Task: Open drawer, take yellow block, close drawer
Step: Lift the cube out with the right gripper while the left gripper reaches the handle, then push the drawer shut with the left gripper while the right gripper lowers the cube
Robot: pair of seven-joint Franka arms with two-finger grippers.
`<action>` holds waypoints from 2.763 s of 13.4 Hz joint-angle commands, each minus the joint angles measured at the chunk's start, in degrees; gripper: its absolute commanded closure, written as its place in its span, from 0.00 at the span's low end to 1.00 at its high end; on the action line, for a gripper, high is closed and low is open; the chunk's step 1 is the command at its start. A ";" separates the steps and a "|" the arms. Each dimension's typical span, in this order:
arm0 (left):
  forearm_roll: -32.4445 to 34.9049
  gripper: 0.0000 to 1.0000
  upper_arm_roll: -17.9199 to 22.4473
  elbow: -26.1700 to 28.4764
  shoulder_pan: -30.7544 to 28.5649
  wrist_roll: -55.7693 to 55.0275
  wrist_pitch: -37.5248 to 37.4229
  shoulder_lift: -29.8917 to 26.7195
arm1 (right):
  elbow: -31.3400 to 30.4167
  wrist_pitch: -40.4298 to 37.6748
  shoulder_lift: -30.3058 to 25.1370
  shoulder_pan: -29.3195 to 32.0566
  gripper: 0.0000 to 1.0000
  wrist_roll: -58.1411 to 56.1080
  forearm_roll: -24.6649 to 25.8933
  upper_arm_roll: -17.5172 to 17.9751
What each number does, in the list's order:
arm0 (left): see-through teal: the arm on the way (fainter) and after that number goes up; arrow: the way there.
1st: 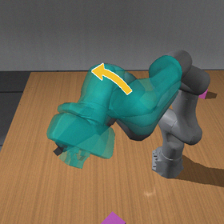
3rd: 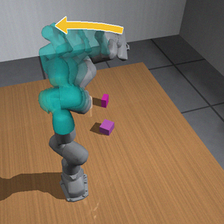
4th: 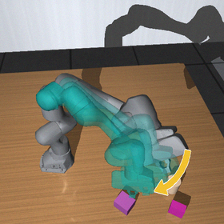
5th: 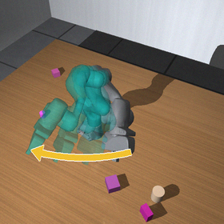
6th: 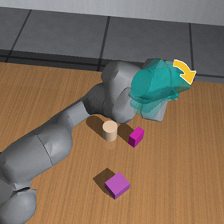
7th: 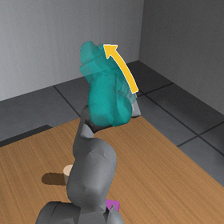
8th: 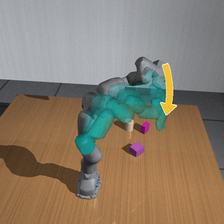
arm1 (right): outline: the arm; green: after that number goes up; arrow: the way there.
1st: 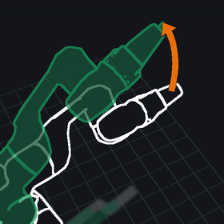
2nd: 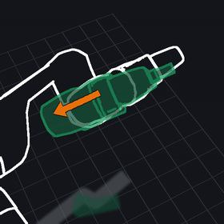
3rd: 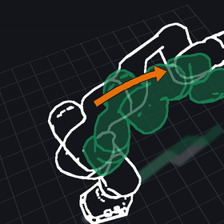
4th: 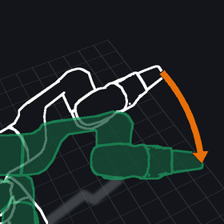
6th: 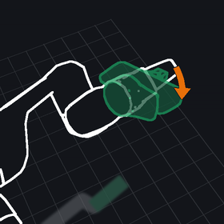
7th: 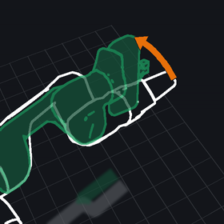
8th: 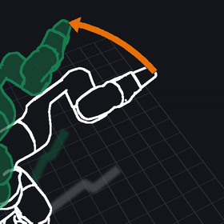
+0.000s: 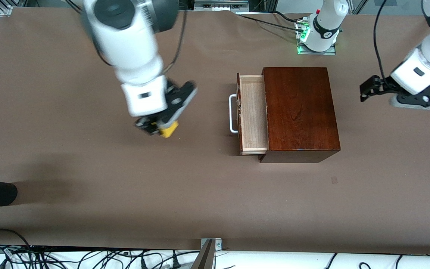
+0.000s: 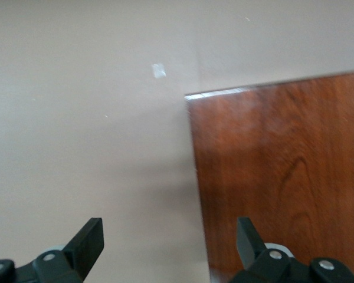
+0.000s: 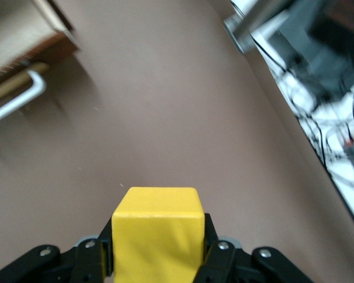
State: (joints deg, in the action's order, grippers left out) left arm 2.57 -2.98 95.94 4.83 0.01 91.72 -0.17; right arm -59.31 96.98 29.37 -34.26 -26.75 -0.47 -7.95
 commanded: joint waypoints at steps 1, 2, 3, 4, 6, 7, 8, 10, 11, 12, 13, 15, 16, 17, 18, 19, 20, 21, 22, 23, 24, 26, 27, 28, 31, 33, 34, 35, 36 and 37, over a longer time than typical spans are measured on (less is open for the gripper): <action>-1.16 0.00 -6.83 -4.35 0.62 -0.10 -4.61 2.71 | -10.01 0.23 -6.34 7.35 1.00 1.70 -3.30 2.24; -1.17 0.00 -9.47 -4.45 0.62 -0.10 -4.62 3.06 | -11.68 0.41 -7.13 9.89 1.00 1.70 -3.31 2.24; -1.25 0.00 -12.19 -4.45 0.62 0.07 -4.53 4.02 | -13.62 0.49 -8.09 11.40 1.00 1.26 -3.31 2.24; -1.25 0.00 -15.18 -4.97 0.62 -0.36 -4.53 5.86 | -15.38 0.32 -9.15 13.24 1.00 1.52 -3.39 2.24; -1.17 0.00 -20.81 -6.20 0.80 -0.89 -4.09 9.37 | -18.72 0.15 -10.74 16.41 1.00 1.88 -3.48 2.24; -0.73 0.00 -23.79 -6.64 1.15 -0.89 -3.83 11.22 | -20.13 -0.12 -11.35 18.16 1.00 1.88 -3.40 2.24; -0.73 0.00 -25.56 -8.12 2.46 -0.89 -3.05 14.37 | -21.44 -0.29 -11.70 19.22 1.00 2.22 -3.48 2.24; -1.17 0.00 -25.93 -13.82 6.32 -0.89 -2.07 21.66 | -24.69 0.14 -12.41 21.86 1.00 4.50 -3.48 2.24; -1.25 0.00 -25.93 -16.29 8.77 -0.89 -1.98 24.48 | -26.01 0.49 -12.50 22.74 1.00 5.82 -3.48 2.24; -0.99 0.00 -25.85 -18.31 10.62 -0.89 -1.81 26.77 | -26.81 0.76 -12.41 23.27 1.00 7.14 -3.40 2.24; -1.16 0.00 -25.84 -20.16 12.03 -0.37 -1.63 28.89 | -27.95 0.93 -12.15 23.45 1.00 10.45 -3.39 2.24; -0.20 0.00 -25.93 -20.54 12.66 7.39 1.07 30.40 | -30.15 1.54 -11.88 24.07 1.00 15.22 -3.31 2.15; 0.24 0.00 -25.85 -20.18 13.01 14.68 3.36 30.58 | -31.81 2.68 -12.06 24.07 1.00 16.71 -3.13 2.15; 0.24 0.00 -25.67 -20.09 13.19 20.15 4.60 31.27 | -32.79 3.04 -12.06 23.98 1.00 18.56 -3.13 2.15; 0.94 0.00 -25.58 -20.09 13.28 23.33 6.52 31.80 | -33.67 3.91 -11.97 23.98 1.00 20.31 -3.13 2.15; 1.64 0.00 -25.76 -20.00 13.37 25.19 8.20 32.50 | -34.37 4.97 -11.62 23.89 1.00 22.25 -2.87 2.15; 3.30 0.00 -25.76 -20.00 14.50 28.17 9.69 33.55 | -35.60 6.54 -11.19 23.55 1.00 23.48 -2.87 2.15; 6.36 0.00 -25.76 -19.92 15.38 31.94 12.14 34.44 | -37.87 9.00 -11.18 23.19 1.00 24.45 -2.78 2.15; 8.13 0.00 -25.84 -19.92 15.65 35.89 14.52 36.01 | -40.68 12.33 -11.27 22.84 1.00 24.81 -2.87 2.15; 8.93 0.00 -25.76 -19.92 16.09 40.20 16.02 37.33 | -43.23 15.58 -11.36 22.75 1.00 24.81 -3.04 2.15; 10.25 0.00 -25.76 -19.83 16.18 44.50 17.25 38.56 | -45.26 18.40 -11.36 22.75 1.00 24.90 -3.04 2.24; 11.31 0.00 -25.76 -19.74 16.18 49.71 17.62 40.42 | -50.96 26.64 -11.27 22.40 1.00 25.60 -2.96 2.33; 11.32 0.00 -25.76 -19.31 16.18 50.86 17.27 40.94 | -53.60 30.60 -11.18 22.23 1.00 25.61 -2.96 2.33; 11.32 0.00 -25.58 -17.91 16.09 51.31 17.18 41.04 | -55.63 33.77 -10.75 22.14 1.00 25.61 -2.96 2.33; 11.40 0.00 -24.97 -15.87 15.30 51.40 14.04 41.04 | -59.94 40.99 -8.72 22.14 1.00 25.61 -2.96 2.33; 12.63 0.00 -23.48 -16.40 15.21 51.40 9.55 40.42 | -62.58 44.86 -7.93 22.14 1.00 25.61 -2.96 2.68; 12.81 0.00 -23.30 -16.49 14.17 51.40 7.44 40.33 | -63.55 46.53 -7.15 22.14 1.00 25.61 -2.96 2.94; 13.07 0.00 -23.30 -16.49 13.72 51.40 5.77 40.25 | -64.25 47.68 -6.44 22.14 1.00 25.61 -3.04 2.94; 13.68 0.00 -23.12 -16.49 13.46 51.40 3.84 39.64 | -64.87 48.74 -6.09 22.14 1.00 25.61 -3.04 3.03; 15.43 0.00 -22.95 -16.49 13.37 51.06 1.64 39.46 | -64.96 48.83 -5.91 22.14 1.00 25.61 -3.04 3.03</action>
State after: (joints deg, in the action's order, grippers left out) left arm 13.62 -27.46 78.04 19.79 50.76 100.46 41.52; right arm -123.01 144.18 23.84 -12.10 -1.99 -3.18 -5.22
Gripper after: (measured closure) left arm 0.000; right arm 0.449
